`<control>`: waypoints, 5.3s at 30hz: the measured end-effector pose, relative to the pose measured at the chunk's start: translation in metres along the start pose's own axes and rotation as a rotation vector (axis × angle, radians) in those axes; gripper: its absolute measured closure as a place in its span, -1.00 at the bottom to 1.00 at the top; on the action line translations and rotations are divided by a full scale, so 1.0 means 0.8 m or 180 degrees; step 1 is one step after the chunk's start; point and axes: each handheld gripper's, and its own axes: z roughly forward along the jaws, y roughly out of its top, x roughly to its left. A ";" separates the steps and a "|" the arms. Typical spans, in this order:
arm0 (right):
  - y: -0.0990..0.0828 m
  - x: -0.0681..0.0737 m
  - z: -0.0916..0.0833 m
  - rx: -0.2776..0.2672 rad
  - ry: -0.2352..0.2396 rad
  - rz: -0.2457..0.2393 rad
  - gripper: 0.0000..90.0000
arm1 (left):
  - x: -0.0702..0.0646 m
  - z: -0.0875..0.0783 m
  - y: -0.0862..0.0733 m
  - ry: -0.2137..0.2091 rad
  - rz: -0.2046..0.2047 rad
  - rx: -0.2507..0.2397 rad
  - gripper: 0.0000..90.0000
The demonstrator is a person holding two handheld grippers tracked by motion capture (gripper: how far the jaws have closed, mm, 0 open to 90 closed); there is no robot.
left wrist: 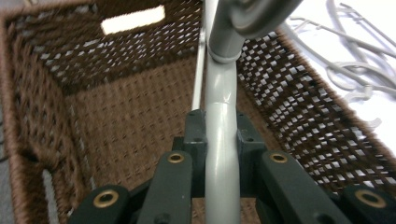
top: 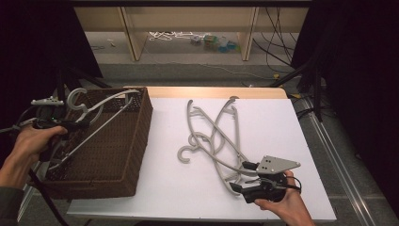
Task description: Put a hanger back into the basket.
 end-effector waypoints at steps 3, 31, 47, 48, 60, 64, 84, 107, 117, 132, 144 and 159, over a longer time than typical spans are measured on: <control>0.000 -0.001 0.000 0.0000 -0.0013 0.0005 -0.53 | 0.000 0.011 -0.006 -0.0037 -0.0020 0.0080 0.76; -0.002 -0.003 0.003 0.0042 -0.0003 0.0030 -0.53 | 0.024 0.064 -0.034 0.0344 -0.0347 0.0626 0.63; -0.004 -0.004 0.007 0.0063 0.0019 0.0036 -0.53 | 0.033 0.053 -0.040 0.0881 -0.0737 0.0390 0.05; -0.004 -0.004 0.007 0.0062 0.0017 0.0043 -0.53 | 0.033 0.048 -0.039 0.0928 -0.0754 0.0348 -0.01; -0.005 -0.007 0.006 0.0011 -0.0051 0.0090 -0.55 | -0.019 0.009 -0.029 0.0603 -0.0700 -0.0479 -0.36; -0.007 -0.008 0.007 -0.0025 -0.0095 0.0130 -0.56 | -0.044 0.006 -0.030 0.0483 -0.0548 -0.0611 -0.45; -0.010 -0.009 0.015 -0.0042 -0.0084 0.0180 -0.55 | -0.191 0.004 -0.032 -0.0251 0.0017 -0.1220 -0.60; -0.017 -0.017 0.014 -0.0223 -0.0130 0.0306 -0.57 | -0.280 0.050 -0.074 -0.0702 0.0427 -0.1439 -0.60; -0.018 -0.017 0.014 -0.0230 -0.0165 0.0307 -0.57 | -0.280 0.063 -0.094 -0.0706 0.0427 -0.1476 -0.59; -0.013 -0.024 0.023 -0.0119 -0.0199 0.0201 -0.55 | -0.295 0.081 -0.116 -0.0661 0.0660 -0.1387 -0.60; 0.023 -0.054 0.085 0.0469 -0.0326 0.0020 -0.41 | -0.290 0.084 -0.120 -0.0649 0.0629 -0.1356 -0.60; 0.034 -0.059 0.175 0.1274 -0.0298 0.0069 -0.01 | -0.288 0.084 -0.119 -0.0665 0.0613 -0.1337 -0.60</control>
